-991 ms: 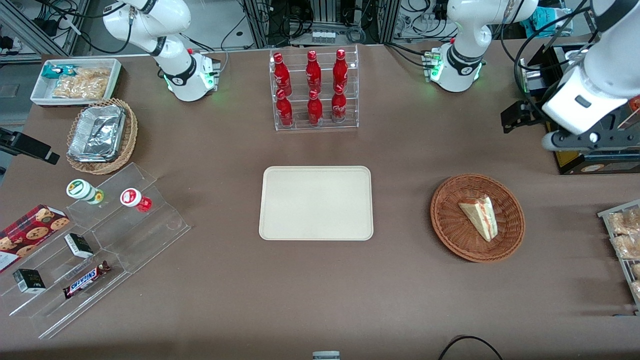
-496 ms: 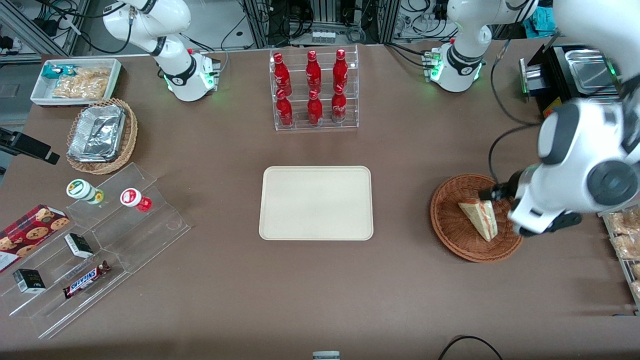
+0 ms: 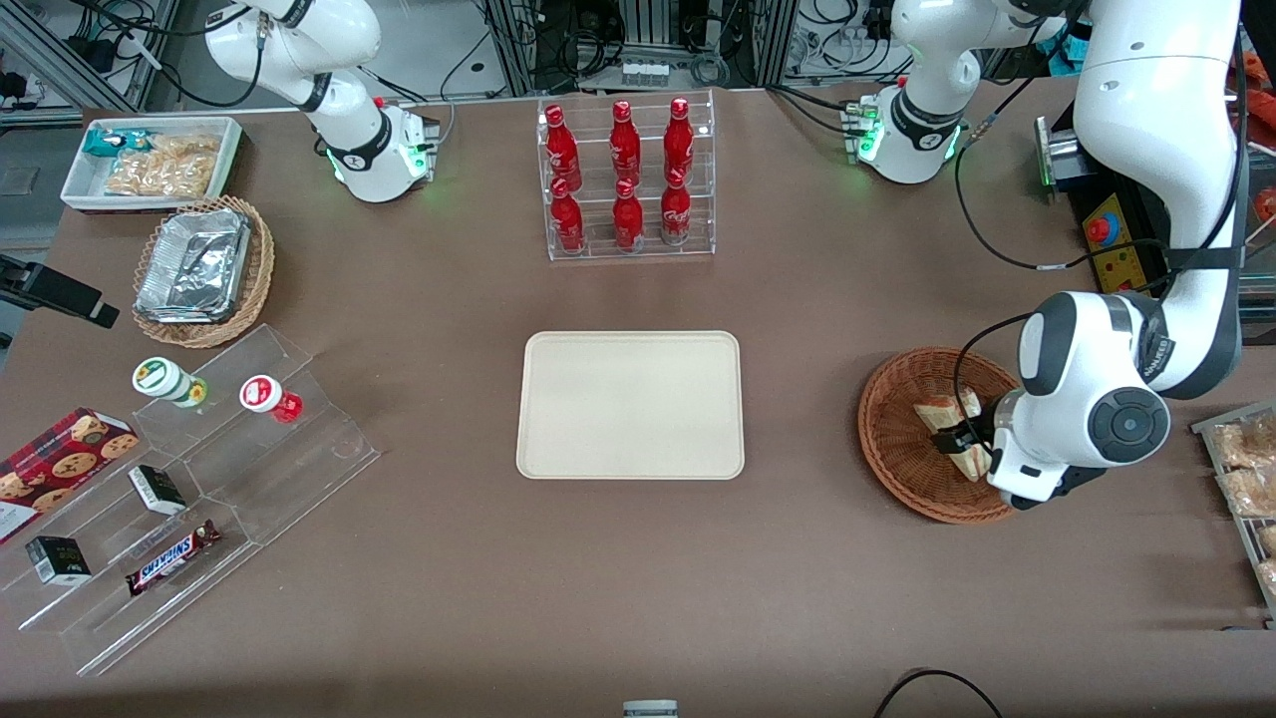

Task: Place sandwich from basket to tray
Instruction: 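Close the left gripper on the wrapped sandwich and lift it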

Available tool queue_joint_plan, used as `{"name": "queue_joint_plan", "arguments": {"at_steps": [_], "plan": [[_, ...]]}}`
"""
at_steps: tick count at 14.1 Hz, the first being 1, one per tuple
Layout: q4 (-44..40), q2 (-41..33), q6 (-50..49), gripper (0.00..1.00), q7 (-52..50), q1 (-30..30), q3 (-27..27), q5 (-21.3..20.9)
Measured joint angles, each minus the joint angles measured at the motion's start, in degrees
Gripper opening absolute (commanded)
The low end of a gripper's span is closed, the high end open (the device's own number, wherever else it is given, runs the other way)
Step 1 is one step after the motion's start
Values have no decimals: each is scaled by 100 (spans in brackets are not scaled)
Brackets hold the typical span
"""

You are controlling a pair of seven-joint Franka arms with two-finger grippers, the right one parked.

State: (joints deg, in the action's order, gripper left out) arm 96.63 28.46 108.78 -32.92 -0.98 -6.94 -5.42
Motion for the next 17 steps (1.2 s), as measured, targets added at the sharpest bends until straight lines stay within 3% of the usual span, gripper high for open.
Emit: {"name": "queue_joint_plan", "arguments": {"at_steps": [4,5,6,8,9,10,13,17], "plan": [[352,105,566,100,-40,-226,20,2],[472,157,826,94,-40,-242,19,6],[584,217,1054,85,-53,-241,18,12],[695,312,1254,47,-172,-238,12,15],[698,328,1269,31,-243,-238,9,15],[698,325,1269,22,-267,-237,6,14],[697,276,1237,12,-87,-227,-16,13],[453,-18,635,10,706,-111,-117,6]]}}
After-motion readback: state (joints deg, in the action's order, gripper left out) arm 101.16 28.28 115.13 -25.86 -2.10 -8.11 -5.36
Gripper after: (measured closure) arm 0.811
